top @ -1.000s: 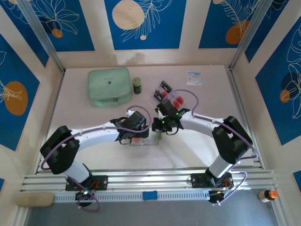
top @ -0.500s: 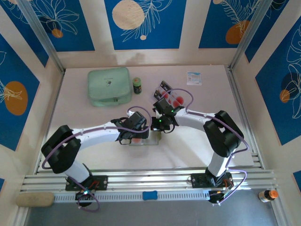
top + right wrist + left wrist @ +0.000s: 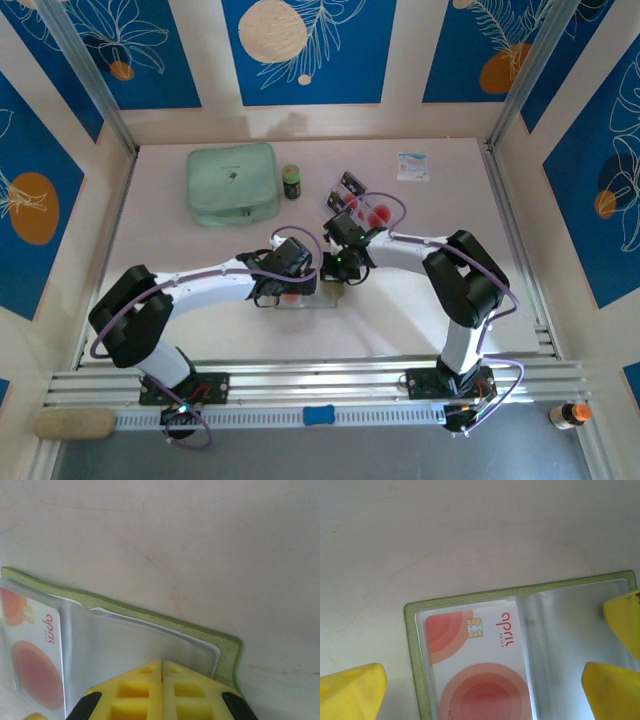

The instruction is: Put the credit cards into the card holder

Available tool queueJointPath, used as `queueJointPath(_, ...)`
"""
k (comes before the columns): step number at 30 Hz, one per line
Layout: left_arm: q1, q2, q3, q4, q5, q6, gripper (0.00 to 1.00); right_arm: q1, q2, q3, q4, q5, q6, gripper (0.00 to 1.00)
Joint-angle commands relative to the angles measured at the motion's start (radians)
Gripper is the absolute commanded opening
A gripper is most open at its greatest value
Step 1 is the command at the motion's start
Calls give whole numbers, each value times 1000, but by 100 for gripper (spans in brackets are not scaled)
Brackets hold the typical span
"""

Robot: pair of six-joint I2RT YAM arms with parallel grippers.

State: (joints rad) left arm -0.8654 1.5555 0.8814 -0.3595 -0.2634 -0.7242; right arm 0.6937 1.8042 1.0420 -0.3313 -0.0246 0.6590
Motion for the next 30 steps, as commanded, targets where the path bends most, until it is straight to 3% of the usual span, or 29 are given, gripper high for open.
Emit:
queueJointPath(1,-8,12,-11,-10,0,8,100,16,39,23,1,-47,15,0)
queueJointPath(30,-7,-26,-89,117,32,8,100,9,41,-3,87,-130,99,0)
